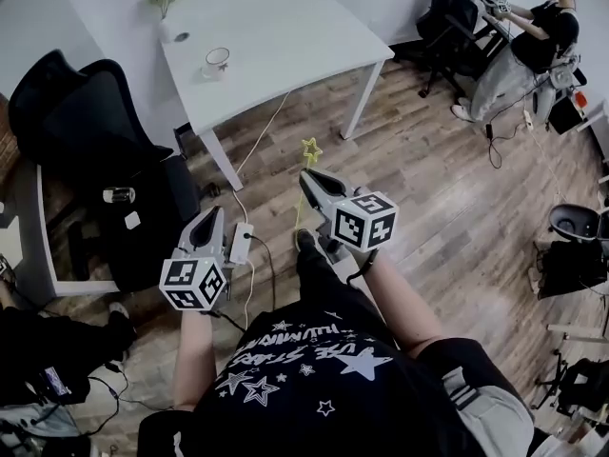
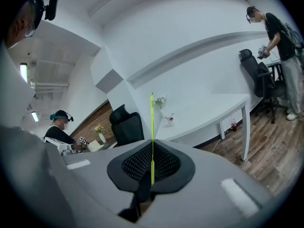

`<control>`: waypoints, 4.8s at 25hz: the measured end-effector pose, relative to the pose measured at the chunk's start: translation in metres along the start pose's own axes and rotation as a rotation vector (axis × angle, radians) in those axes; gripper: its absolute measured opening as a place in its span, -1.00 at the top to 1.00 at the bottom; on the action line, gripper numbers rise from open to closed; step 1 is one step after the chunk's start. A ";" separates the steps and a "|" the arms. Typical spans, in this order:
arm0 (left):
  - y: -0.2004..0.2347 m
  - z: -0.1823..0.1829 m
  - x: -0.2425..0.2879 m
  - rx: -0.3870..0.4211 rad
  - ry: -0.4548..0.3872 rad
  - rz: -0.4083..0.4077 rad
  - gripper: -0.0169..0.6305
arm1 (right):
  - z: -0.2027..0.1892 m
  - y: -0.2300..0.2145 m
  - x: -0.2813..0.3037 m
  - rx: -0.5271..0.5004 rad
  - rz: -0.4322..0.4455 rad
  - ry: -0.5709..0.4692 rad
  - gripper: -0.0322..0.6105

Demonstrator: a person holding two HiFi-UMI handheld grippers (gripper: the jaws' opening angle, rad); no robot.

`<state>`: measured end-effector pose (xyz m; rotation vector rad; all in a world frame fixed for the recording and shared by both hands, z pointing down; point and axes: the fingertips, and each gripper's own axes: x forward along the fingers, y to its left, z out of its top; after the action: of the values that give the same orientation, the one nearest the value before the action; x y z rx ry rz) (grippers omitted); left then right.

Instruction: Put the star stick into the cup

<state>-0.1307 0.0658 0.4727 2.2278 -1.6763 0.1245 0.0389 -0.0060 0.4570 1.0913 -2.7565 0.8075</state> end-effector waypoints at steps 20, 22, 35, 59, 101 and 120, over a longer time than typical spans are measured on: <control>0.045 0.080 0.192 0.013 -0.005 0.158 0.94 | 0.136 -0.147 0.152 0.041 0.140 0.019 0.84; 0.050 0.082 0.197 -0.007 -0.008 0.175 0.94 | 0.146 -0.147 0.164 0.043 0.161 0.012 0.84; 0.104 0.101 0.247 -0.033 -0.011 0.186 0.94 | 0.174 -0.141 0.242 0.063 0.217 0.017 0.84; 0.276 0.171 0.361 -0.058 -0.012 0.198 0.94 | 0.274 -0.121 0.466 0.110 0.314 0.001 0.84; 0.294 0.136 0.376 -0.098 0.079 0.192 0.94 | 0.168 -0.145 0.519 0.051 0.253 0.218 0.62; 0.247 0.140 0.334 -0.070 0.018 0.221 0.94 | 0.164 -0.133 0.452 0.003 0.257 0.212 0.84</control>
<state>-0.2843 -0.3445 0.4891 1.9803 -1.8833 0.1377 -0.1908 -0.4484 0.4877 0.6164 -2.7452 0.8963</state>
